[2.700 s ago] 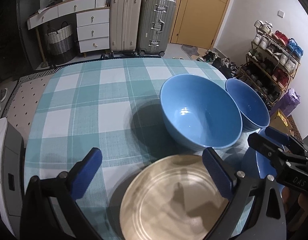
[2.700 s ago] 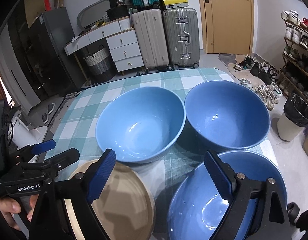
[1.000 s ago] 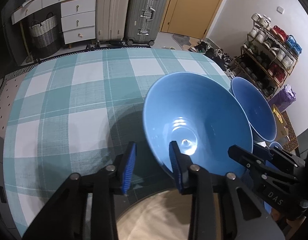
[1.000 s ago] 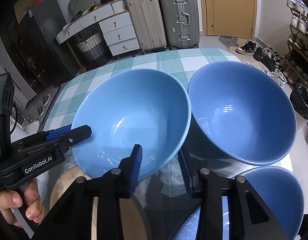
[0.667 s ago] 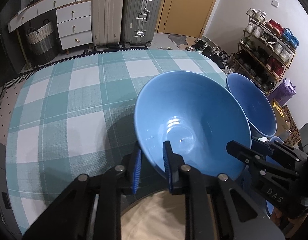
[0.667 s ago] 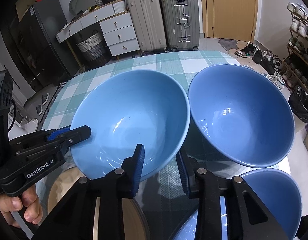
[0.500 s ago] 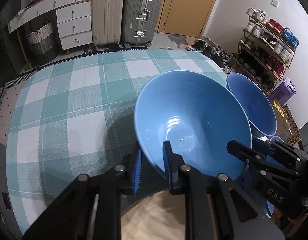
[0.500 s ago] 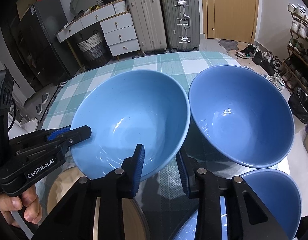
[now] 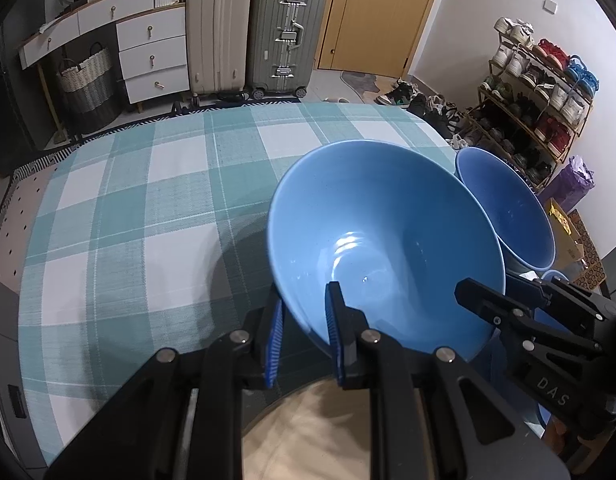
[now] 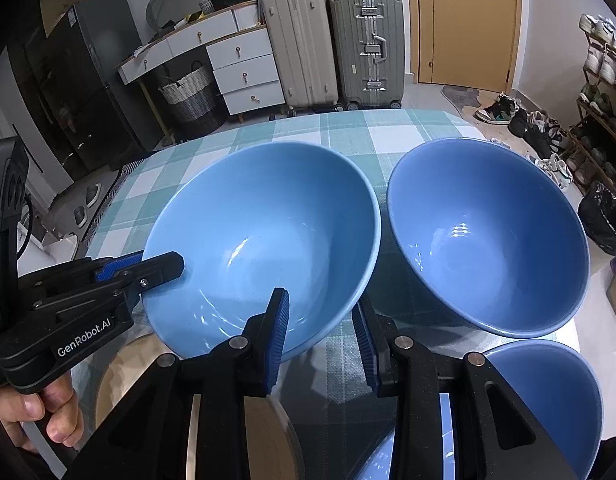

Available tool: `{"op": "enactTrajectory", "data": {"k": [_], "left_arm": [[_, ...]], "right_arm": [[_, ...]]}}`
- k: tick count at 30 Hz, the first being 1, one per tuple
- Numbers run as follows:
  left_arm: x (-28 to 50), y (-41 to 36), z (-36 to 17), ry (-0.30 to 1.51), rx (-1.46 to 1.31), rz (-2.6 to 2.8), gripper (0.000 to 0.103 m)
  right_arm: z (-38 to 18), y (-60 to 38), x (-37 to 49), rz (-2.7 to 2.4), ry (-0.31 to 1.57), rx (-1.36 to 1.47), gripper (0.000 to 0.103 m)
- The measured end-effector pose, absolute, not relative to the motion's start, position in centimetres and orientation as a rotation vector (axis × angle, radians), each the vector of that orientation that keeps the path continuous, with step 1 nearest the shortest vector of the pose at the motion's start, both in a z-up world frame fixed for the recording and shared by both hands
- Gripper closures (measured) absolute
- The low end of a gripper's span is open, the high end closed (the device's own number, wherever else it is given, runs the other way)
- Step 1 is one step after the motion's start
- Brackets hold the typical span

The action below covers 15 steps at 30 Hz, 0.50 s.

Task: Organize plates and bowls
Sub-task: 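Lift the blue bowl with both grippers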

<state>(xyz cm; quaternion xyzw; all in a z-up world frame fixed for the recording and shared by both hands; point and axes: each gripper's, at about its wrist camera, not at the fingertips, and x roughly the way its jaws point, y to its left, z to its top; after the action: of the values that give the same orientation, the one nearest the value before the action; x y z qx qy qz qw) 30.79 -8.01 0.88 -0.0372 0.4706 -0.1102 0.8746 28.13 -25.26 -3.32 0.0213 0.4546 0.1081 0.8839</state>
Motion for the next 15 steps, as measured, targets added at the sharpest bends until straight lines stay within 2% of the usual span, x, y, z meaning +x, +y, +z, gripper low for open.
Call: {"op": "enactTrajectory", "data": {"k": [15], "left_arm": [[29.0,-7.3,3.4,0.938,-0.074,-0.218,0.085]], "right_arm": [[-1.6,-24.6,26.6,0.249,0.904,0.039,0.070]]}}
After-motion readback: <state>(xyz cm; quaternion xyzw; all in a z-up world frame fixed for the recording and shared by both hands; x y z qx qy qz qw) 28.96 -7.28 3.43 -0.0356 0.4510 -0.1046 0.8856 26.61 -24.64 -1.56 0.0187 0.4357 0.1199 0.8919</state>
